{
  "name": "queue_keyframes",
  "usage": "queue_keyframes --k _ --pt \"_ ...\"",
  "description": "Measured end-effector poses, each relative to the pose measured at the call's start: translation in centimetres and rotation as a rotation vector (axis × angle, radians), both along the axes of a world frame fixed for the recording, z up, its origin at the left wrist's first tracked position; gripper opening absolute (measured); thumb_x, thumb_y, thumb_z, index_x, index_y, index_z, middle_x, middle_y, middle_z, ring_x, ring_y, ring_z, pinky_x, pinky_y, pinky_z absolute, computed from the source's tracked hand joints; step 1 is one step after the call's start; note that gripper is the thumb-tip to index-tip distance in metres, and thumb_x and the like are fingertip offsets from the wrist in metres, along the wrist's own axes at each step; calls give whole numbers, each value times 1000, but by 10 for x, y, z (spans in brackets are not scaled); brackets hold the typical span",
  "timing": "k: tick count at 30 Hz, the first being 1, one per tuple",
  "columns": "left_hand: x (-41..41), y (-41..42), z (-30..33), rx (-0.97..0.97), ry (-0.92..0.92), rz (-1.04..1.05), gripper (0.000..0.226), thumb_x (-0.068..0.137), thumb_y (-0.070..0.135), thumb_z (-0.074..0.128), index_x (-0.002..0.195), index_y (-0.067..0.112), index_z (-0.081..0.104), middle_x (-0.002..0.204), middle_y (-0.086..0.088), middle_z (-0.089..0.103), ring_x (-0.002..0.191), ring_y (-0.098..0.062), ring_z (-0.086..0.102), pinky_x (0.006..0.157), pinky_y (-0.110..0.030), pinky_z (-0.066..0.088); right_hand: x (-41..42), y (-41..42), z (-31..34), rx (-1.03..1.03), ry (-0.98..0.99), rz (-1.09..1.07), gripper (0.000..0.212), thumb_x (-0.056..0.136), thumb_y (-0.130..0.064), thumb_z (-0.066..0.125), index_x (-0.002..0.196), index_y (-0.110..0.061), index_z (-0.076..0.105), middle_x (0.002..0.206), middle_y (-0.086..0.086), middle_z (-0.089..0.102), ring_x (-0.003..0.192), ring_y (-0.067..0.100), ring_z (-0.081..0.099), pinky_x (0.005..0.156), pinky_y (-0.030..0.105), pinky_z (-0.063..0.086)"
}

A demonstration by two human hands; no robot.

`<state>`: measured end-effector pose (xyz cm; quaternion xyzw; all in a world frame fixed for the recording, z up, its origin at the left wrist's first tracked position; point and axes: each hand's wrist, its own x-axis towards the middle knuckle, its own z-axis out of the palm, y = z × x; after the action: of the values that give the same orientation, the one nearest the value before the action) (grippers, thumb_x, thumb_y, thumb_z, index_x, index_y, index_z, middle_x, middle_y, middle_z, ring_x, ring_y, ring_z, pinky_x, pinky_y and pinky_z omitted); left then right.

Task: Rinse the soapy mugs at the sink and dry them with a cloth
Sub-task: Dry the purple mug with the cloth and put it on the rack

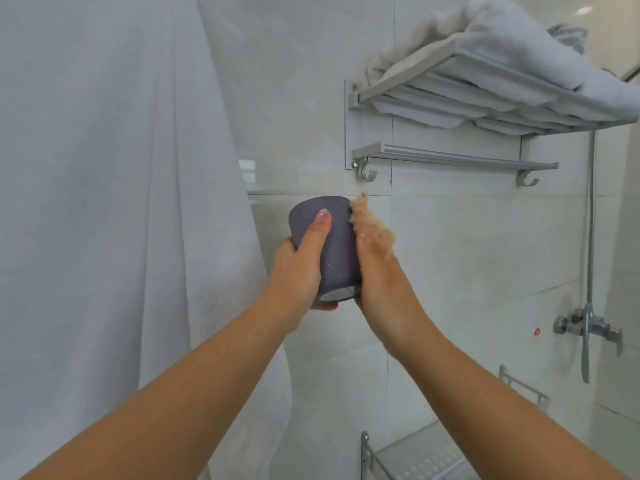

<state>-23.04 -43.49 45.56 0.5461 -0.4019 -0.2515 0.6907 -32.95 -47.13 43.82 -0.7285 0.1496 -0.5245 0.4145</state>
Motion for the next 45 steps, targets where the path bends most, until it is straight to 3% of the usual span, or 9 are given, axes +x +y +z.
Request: queue_keyframes --k 7,9,15,21,27,30,36,40,45 --pt "6 1 0 2 -106 30 63 86 69 46 115 17 63 99 -6 73 77 -22 74 54 -40 60 11 -6 -3 -240 110 -81 64 94 -56 26 153 -37 12 158 -25 8 137 -15 9 109 12 14" --pt "6 3 -1 7 -154 16 59 86 67 49 117 18 61 102 -5 73 80 -23 73 54 -41 59 10 -12 11 -231 72 -25 52 102 -44 26 153 -34 18 158 -23 12 133 -22 11 107 3 14" --pt "-2 4 -1 -47 -162 44 53 85 61 55 117 19 55 104 -2 70 80 -22 73 52 -37 58 -3 -15 24 266 -34 214 34 101 -48 35 99 -32 64 108 -3 70 103 17 67 99 44 50" --pt "2 -4 6 -61 -96 132 57 86 66 51 113 17 61 95 -2 72 72 -17 72 48 -33 57 13 1 -3 -108 49 -18 51 101 -46 26 151 -40 20 153 -24 20 131 -14 24 102 2 22" --pt "1 -1 1 -28 -179 73 55 88 65 48 112 18 62 96 -3 72 74 -20 73 53 -39 59 11 -11 15 -218 40 0 48 104 -39 27 151 -38 22 154 -27 18 133 -15 20 105 7 19" --pt "0 2 -3 -62 -165 32 51 88 60 52 116 18 58 102 -3 71 78 -23 73 54 -41 59 5 -20 26 41 -25 158 41 103 -40 31 140 -31 46 144 -12 48 130 4 46 113 31 35" --pt "-4 0 -5 -57 -94 61 51 86 62 53 116 20 55 102 0 68 80 -21 71 50 -35 57 1 -24 7 379 -51 200 38 101 -49 32 102 -27 64 93 -1 73 84 19 71 61 30 55" --pt "-5 -7 -7 33 -201 171 62 84 67 51 123 18 48 114 0 63 93 -22 66 57 -36 59 11 -27 -11 204 -59 180 31 100 -38 42 123 -24 56 113 0 69 105 19 67 94 45 52" --pt "-1 -4 3 274 -369 104 70 89 74 22 131 25 47 129 1 47 103 -22 54 79 -46 58 -2 -39 -12 430 -168 479 46 89 -21 67 130 -11 50 120 16 66 107 32 66 86 50 55"
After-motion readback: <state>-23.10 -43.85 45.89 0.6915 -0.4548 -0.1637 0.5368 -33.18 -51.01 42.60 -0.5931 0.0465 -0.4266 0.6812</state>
